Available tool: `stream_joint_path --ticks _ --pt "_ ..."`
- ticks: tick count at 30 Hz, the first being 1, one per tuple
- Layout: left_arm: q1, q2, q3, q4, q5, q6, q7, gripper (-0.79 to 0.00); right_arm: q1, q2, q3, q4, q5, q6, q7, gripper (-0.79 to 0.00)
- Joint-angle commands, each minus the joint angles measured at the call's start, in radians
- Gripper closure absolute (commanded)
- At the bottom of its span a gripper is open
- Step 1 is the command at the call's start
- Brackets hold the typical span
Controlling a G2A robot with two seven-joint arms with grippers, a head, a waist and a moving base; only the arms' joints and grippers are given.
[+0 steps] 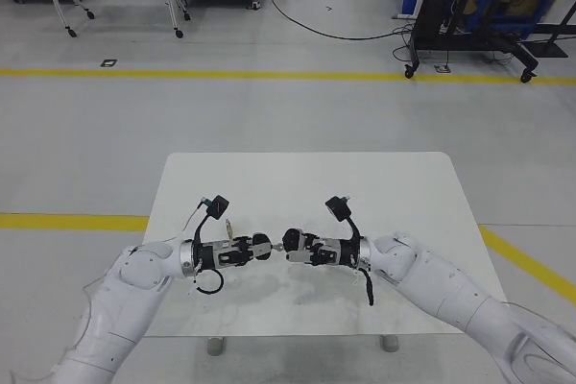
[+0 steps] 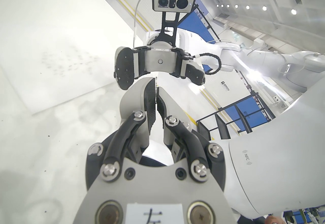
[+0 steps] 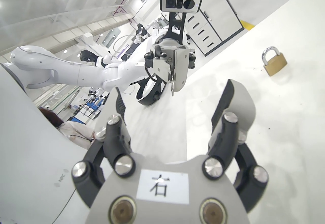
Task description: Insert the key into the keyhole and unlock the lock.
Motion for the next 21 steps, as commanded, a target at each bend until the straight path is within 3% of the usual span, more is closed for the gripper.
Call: stream_joint_path --ticks 1,15,21 --pt "-0.003 0.004 0.006 0.002 -0.002 -0.001 0.001 0.000 -0.001 0.000 0.006 -0.001 0.028 0.000 0.039 -0.376" --pt "-0.023 0.020 0.052 0.014 -0.022 -0.014 0.014 0.000 -0.014 -0.029 0.039 0.021 0.066 0.000 0.109 -0.336" --pt "-0.029 0.025 0.062 0.019 -0.022 -0.023 0.023 0.000 -0.013 -0.050 0.041 0.041 0.072 0.000 0.129 -0.222"
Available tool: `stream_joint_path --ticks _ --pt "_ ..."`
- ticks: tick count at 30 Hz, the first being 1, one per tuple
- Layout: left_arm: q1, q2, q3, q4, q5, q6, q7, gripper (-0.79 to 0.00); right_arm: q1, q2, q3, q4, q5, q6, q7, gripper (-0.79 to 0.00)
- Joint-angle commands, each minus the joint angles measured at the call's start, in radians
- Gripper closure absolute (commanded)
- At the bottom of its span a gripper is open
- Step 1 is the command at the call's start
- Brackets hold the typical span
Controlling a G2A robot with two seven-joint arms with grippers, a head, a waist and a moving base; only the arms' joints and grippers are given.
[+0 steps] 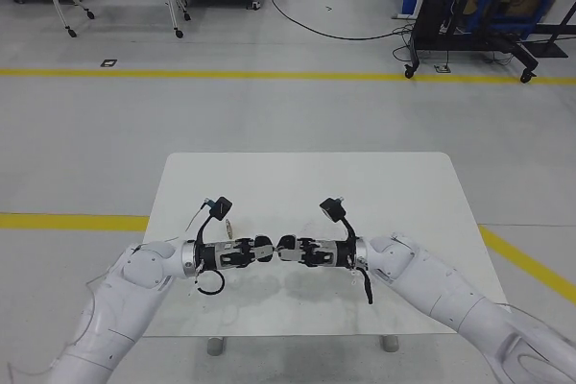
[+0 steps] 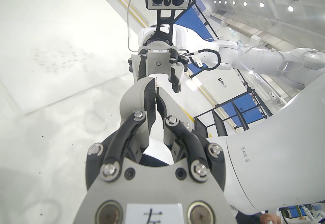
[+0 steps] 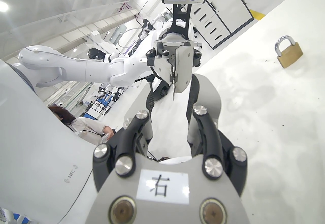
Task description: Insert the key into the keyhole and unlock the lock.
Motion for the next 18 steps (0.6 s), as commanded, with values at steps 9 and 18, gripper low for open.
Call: stream_joint_path --ticks 9,18 --pt "-0.007 0.007 0.017 0.001 0.013 -0.019 0.019 0.000 -0.005 -0.022 0.022 0.014 0.010 0.000 0.034 0.000" --pt "-0.002 0.022 -0.042 0.013 0.020 -0.054 0.090 -0.785 -0.040 -0.001 0.149 0.032 -0.038 0.000 -0.018 0.000"
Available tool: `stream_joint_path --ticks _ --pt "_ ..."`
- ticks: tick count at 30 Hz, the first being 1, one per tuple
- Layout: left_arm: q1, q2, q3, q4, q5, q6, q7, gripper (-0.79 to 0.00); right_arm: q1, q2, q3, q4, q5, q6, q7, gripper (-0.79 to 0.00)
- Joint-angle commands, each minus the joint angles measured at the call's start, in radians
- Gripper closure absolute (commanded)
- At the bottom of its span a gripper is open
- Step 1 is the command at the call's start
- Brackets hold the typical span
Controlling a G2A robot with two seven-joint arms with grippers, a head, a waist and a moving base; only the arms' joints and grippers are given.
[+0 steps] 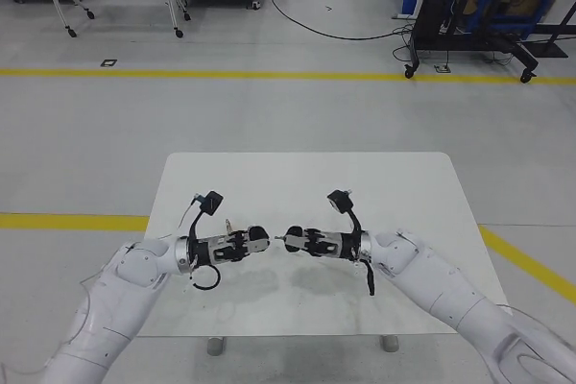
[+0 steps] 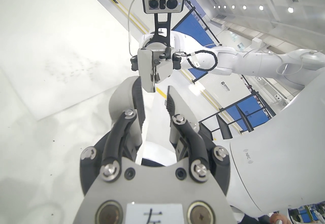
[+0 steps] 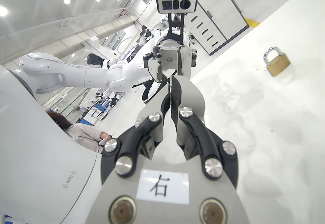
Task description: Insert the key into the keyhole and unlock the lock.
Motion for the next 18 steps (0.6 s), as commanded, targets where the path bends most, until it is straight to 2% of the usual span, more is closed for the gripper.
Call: stream_joint_path --ticks 1,4,6,9,14,18 --pt "0.008 0.006 -0.031 -0.006 0.041 -0.005 0.036 -0.785 -0.017 0.013 0.052 -0.002 -0.025 0.000 -0.028 0.000" --pt "0.033 0.016 -0.094 -0.044 0.238 0.043 0.146 -0.785 -0.053 0.038 0.136 -0.013 -0.088 0.000 -0.073 0.000" --pt "0.065 0.020 -0.129 -0.111 0.468 0.140 0.260 -0.785 -0.086 0.052 0.186 -0.043 -0.123 0.000 -0.107 0.000" --pt "0.136 0.023 -0.136 -0.240 0.771 0.279 0.385 -0.785 -0.130 0.070 0.251 -0.075 -0.179 0.000 -0.142 0.000" --pt "0.205 0.027 -0.117 -0.366 1.104 0.524 0.375 -0.785 -0.175 0.080 0.298 -0.117 -0.229 0.000 -0.168 0.000" --pt "0.214 0.016 -0.086 -0.367 1.137 0.642 0.412 -0.785 -0.187 0.077 0.310 -0.125 -0.253 0.000 -0.186 0.000"
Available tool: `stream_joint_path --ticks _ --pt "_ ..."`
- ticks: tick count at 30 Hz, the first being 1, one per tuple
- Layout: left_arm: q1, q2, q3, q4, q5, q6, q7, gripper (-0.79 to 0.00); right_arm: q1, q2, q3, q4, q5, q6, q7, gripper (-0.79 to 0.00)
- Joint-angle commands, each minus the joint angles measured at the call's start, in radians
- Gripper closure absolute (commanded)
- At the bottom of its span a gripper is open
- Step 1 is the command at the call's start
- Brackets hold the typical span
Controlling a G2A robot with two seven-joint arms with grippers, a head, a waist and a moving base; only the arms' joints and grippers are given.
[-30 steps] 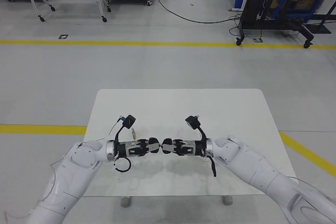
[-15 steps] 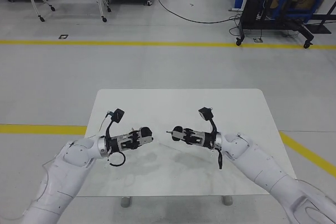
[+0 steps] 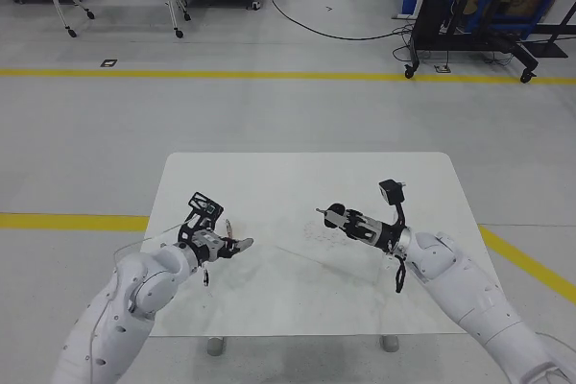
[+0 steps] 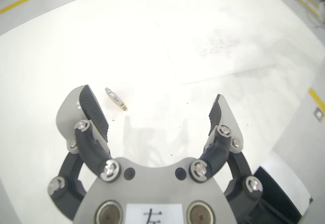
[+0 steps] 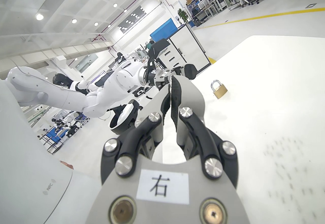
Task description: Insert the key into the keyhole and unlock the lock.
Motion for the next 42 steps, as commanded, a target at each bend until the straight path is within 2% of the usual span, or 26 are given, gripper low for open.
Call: stream_joint_path --ticks 1,9,13,17,19,28,31,32,35,36,42 --pt "-0.009 -0.006 0.013 0.030 -0.011 0.040 0.024 -0.785 -0.004 -0.002 0.003 -0.002 -0.009 0.000 -0.010 0.000" --pt "-0.110 -0.036 0.094 0.199 -0.029 0.119 0.012 -0.785 -0.007 -0.004 0.006 -0.001 -0.014 0.000 -0.018 0.000" --pt "-0.136 -0.046 0.114 0.228 -0.021 0.142 0.012 -0.588 -0.007 -0.004 0.006 -0.001 -0.014 0.000 -0.018 0.000" --pt "-0.143 -0.051 0.124 0.240 -0.001 0.152 0.005 -0.471 -0.007 -0.004 0.006 -0.001 -0.014 0.000 -0.018 0.000" --pt "-0.144 -0.052 0.126 0.241 0.007 0.156 0.005 -0.385 -0.007 -0.004 0.006 -0.001 -0.014 0.000 -0.018 0.000" --pt "-0.139 -0.057 0.123 0.238 0.034 0.171 0.014 -0.305 -0.007 -0.004 0.006 -0.001 -0.014 0.000 -0.018 0.000" --pt "-0.138 -0.059 0.120 0.239 0.042 0.174 0.018 -0.252 -0.007 -0.004 0.006 -0.001 -0.014 0.000 -0.018 0.000" --pt "-0.138 -0.060 0.119 0.239 0.043 0.174 0.018 -0.225 -0.007 -0.004 0.006 -0.001 -0.014 0.000 -0.018 0.000" --pt "-0.136 -0.061 0.116 0.238 0.047 0.174 0.018 -0.040 -0.007 -0.004 0.006 -0.001 -0.014 0.000 -0.018 0.000" --pt "-0.136 -0.061 0.116 0.238 0.048 0.174 0.017 0.000 -0.007 -0.004 0.006 -0.001 -0.014 0.000 -0.018 0.000" --pt "-0.136 -0.064 0.113 0.244 0.058 0.172 0.012 0.000 -0.007 -0.004 0.006 -0.001 -0.014 0.000 -0.018 0.000"
